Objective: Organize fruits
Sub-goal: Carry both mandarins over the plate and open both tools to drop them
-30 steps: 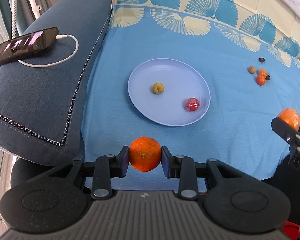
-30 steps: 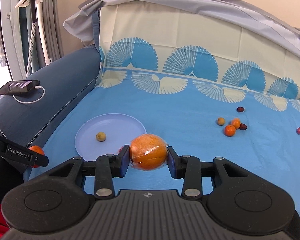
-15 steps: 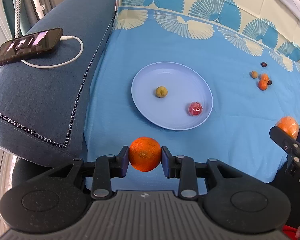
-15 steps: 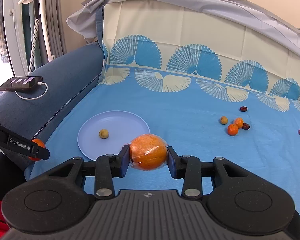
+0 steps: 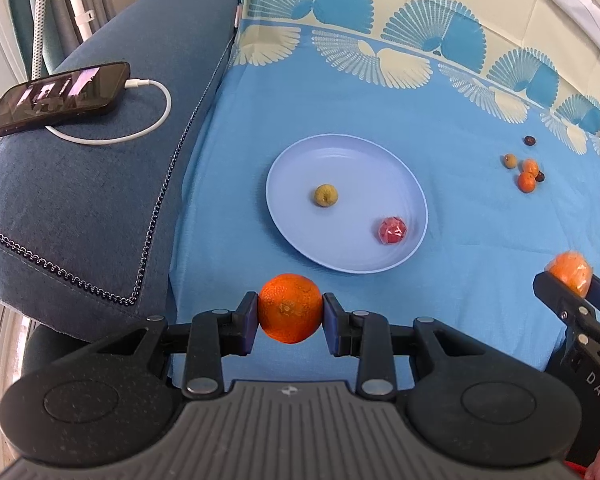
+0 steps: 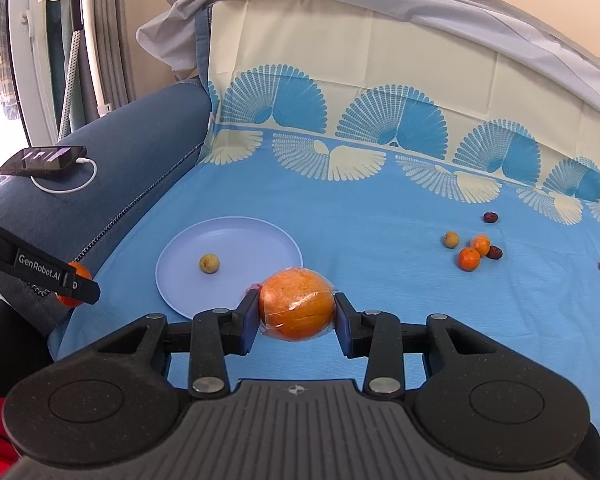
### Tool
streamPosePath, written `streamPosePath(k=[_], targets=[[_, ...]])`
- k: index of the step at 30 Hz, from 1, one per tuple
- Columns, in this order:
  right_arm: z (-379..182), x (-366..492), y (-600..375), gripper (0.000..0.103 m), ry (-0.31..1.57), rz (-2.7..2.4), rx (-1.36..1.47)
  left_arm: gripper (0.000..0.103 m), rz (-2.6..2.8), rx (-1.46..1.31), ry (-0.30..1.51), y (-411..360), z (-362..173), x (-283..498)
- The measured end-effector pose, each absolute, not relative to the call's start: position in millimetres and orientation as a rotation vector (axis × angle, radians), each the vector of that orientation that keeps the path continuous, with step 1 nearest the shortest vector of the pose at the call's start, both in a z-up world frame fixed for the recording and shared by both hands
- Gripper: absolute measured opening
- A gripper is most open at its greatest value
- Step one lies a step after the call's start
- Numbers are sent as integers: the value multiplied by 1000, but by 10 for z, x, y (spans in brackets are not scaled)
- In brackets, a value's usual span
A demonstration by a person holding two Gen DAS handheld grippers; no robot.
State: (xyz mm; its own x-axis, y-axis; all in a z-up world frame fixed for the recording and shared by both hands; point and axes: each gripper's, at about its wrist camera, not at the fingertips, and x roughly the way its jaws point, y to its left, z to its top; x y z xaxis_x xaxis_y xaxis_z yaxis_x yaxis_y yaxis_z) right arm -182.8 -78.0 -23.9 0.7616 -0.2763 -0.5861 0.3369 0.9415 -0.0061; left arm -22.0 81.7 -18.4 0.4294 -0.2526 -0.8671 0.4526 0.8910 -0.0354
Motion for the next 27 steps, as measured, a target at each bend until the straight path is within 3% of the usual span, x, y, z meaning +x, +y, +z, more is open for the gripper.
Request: streamPosePath(k=[27], targets=[[-491, -1056, -853, 40, 691, -273, 95, 37, -432, 188, 1036, 462, -329, 543]])
